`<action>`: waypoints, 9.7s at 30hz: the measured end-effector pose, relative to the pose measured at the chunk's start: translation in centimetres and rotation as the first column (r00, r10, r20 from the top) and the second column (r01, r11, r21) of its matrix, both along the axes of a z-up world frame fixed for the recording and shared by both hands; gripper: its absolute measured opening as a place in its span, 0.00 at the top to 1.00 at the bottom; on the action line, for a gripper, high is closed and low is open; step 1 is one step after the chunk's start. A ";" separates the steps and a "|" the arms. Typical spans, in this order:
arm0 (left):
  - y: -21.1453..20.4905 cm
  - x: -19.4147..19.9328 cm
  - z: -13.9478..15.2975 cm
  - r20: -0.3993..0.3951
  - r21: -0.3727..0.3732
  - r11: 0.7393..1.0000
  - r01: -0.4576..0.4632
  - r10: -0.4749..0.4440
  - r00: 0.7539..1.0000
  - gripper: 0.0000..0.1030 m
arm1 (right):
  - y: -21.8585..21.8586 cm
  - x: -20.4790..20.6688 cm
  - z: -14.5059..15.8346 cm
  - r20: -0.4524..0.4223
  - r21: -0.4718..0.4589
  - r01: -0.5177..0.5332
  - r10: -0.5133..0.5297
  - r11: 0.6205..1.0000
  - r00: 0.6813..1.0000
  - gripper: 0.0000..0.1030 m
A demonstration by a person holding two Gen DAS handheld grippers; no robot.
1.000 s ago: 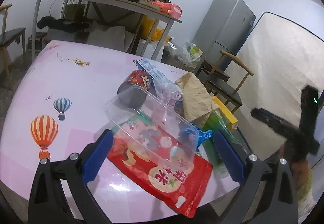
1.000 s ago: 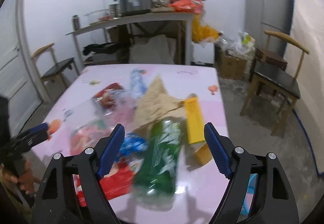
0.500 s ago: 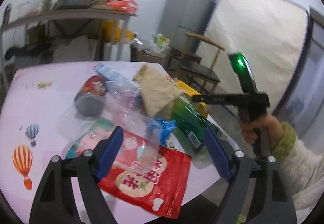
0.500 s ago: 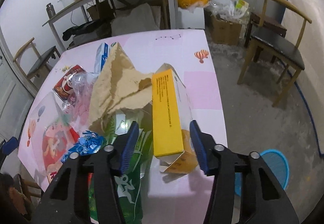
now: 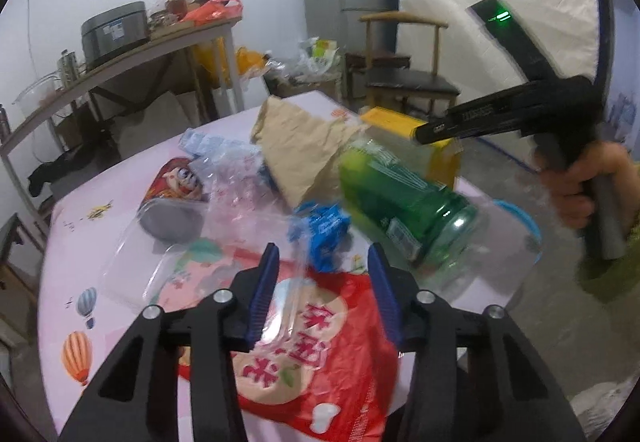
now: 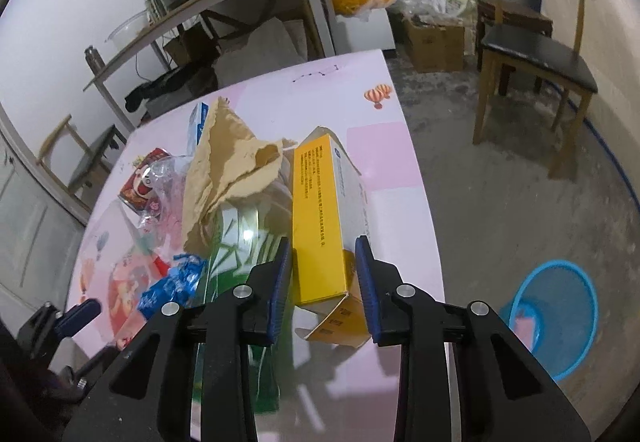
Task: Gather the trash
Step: 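Grasp the yellow box with the right tool while the left tool grasps the blue wrapper, then lift the yellow box and blue wrapper and carry them to the wastebasket, then open both tools over the wastebasket, dropping box and wrapper inside, then move both tools back toward the table, then grasp the clear plastic container rim with the left tool while the right tool reaches the clear bag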
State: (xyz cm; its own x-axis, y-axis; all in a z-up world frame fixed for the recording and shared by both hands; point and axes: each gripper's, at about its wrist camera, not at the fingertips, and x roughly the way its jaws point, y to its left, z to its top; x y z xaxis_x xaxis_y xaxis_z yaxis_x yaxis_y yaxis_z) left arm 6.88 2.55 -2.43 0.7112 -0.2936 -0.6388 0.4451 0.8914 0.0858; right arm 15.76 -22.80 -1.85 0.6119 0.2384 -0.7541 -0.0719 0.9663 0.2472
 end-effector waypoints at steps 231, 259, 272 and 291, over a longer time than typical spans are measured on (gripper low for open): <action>6.3 -2.5 6.0 -0.087 -0.282 0.939 -0.195 0.178 0.980 0.20 | -4.7 -8.0 5.0 0.095 0.224 -0.033 0.012 0.974 0.995 0.27; 18.3 3.5 -5.0 -0.393 -0.281 0.781 -0.558 0.437 0.809 0.84 | 11.5 -5.4 3.7 0.015 0.105 -0.321 0.322 0.941 0.947 0.27; 20.0 2.6 -4.5 -0.357 -0.319 0.749 -0.580 0.472 0.806 0.96 | 16.2 -2.1 3.9 -0.009 0.095 -0.347 0.350 0.933 0.937 0.27; 22.1 2.0 -4.9 -0.372 -0.345 0.715 -0.608 0.490 0.788 0.96 | 21.4 6.5 -1.1 -0.126 -0.051 -0.156 0.148 0.987 0.981 0.71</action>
